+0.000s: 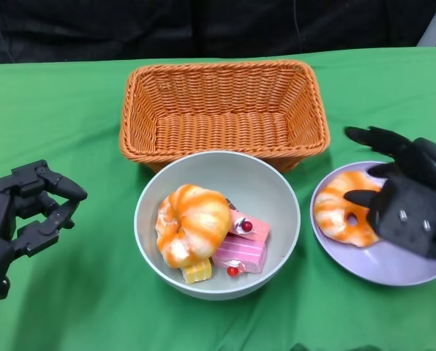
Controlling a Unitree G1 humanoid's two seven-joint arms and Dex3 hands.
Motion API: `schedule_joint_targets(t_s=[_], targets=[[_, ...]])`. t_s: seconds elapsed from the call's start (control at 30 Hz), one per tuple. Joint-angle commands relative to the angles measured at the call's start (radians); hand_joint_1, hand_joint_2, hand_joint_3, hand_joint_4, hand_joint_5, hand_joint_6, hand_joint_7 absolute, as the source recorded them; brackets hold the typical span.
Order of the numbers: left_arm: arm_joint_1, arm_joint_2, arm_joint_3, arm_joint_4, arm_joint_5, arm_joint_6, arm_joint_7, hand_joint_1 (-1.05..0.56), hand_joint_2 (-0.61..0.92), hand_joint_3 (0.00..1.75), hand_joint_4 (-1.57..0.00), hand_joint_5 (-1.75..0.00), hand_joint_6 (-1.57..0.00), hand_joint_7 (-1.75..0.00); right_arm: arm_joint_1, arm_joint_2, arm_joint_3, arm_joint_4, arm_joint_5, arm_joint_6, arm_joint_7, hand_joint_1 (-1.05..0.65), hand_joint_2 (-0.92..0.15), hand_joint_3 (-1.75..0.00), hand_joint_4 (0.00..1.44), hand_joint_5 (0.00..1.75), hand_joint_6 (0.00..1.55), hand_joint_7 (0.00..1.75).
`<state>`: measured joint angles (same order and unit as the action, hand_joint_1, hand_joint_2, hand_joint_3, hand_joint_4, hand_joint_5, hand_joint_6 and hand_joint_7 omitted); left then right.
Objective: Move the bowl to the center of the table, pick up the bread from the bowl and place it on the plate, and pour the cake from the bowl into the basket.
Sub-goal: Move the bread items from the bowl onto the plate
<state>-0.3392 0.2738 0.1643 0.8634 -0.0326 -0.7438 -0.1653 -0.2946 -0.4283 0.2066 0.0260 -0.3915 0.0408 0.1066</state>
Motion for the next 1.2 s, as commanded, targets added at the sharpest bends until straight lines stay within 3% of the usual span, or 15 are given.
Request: schedule_joint_targets(t_s=[0.03,0.3,0.67,0.9,1.2], targets=[[-0.005,0.017,0.002,0.008,0.003,-0.005,0.001,0.00,0.85,0.48,-0.82,-1.45,-0.87,-1.03,0.016,0.000,-0.019,-0.022,-0.001,-0.113,-0.035,-0.58,-0.92,-0.07,0.72,0.03,0.44,0.03],[-0.002,0.015,-0.001,0.005,0.015,-0.007,0.010,-0.04,0.82,0.51,-0.82,-1.44,-0.87,-1.02,-0.055,0.022,0.029,0.105,-0.101,-0.423,-0.149,-0.62,-0.91,-0.03,0.78,0.04,0.47,0.02],[0.002,0.005,-0.003,-0.001,0.022,-0.009,0.012,-0.05,0.86,0.44,-0.81,-1.45,-0.87,-1.00,-0.236,0.071,0.130,0.326,-0.200,-0.588,-0.141,-0.69,-0.90,0.00,0.74,0.00,0.49,0.00],[0.004,-0.002,-0.002,-0.007,0.023,-0.006,0.020,-0.04,0.85,0.45,-0.81,-1.45,-0.87,-1.02,-0.364,0.119,0.205,0.559,-0.222,-0.725,-0.149,-0.66,-0.87,0.00,0.73,0.00,0.53,0.01],[0.010,-0.001,-0.006,-0.017,0.037,-0.008,0.036,-0.05,0.85,0.45,-0.83,-1.44,-0.86,-1.01,-0.456,0.165,0.280,0.752,-0.304,-0.883,-0.251,-0.65,-0.85,0.00,0.71,0.00,0.55,0.01]])
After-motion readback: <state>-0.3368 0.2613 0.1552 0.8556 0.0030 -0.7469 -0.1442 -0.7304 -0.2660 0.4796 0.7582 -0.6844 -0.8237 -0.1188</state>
